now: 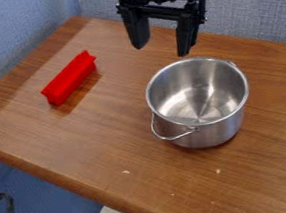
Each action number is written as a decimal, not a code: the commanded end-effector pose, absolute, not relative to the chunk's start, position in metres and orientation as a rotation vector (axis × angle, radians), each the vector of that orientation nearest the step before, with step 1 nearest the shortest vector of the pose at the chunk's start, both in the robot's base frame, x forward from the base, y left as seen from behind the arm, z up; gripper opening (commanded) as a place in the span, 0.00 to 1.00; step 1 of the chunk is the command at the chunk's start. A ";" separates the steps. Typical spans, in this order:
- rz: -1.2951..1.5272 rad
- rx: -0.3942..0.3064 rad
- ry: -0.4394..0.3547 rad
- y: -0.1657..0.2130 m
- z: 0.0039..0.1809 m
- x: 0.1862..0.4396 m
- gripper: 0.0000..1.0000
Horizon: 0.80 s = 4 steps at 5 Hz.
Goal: Put the red object in the metal pot
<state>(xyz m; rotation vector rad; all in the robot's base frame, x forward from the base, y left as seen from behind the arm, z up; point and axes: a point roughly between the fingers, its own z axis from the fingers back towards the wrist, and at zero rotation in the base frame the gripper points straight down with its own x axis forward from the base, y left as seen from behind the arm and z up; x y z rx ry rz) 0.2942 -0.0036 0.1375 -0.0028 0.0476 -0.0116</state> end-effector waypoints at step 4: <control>0.100 0.048 0.027 0.091 0.118 0.299 1.00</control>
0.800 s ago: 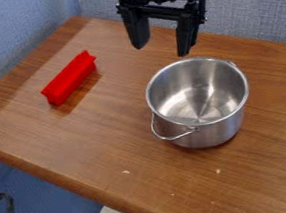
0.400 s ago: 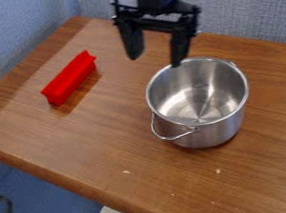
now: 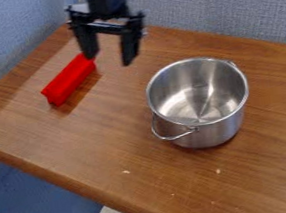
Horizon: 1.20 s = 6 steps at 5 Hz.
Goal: Put the red object in the metal pot
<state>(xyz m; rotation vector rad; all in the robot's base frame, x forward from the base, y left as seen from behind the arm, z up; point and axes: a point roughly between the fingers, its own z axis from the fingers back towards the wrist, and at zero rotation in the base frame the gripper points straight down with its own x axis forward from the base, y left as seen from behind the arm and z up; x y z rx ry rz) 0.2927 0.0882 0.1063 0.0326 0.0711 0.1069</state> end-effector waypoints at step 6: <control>0.018 0.170 -0.008 0.183 0.079 0.309 1.00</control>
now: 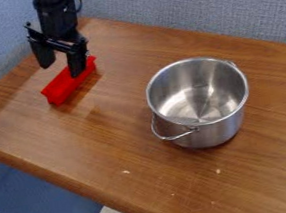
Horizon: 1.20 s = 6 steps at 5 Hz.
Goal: Put the red object in the metal pot
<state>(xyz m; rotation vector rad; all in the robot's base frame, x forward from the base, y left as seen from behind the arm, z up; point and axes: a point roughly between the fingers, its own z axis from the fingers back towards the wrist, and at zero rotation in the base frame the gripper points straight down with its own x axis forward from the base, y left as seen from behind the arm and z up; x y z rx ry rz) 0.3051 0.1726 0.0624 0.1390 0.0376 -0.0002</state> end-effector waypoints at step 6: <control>0.058 0.126 0.022 0.188 0.063 0.317 1.00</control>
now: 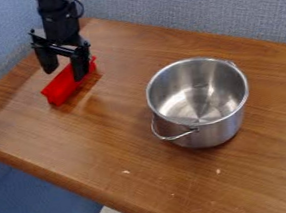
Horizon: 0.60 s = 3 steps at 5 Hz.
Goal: Put the red object in the metal pot
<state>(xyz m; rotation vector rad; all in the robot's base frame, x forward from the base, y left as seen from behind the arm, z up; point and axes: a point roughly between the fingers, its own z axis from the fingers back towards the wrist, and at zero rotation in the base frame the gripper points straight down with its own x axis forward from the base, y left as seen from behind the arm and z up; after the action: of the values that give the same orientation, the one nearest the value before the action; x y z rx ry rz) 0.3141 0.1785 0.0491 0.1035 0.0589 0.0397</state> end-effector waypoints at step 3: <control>0.083 0.116 0.037 0.191 0.060 0.321 1.00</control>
<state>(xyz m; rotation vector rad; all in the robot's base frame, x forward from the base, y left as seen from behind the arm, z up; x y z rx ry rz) 0.3162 0.1798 0.0431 0.0888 0.0848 0.0631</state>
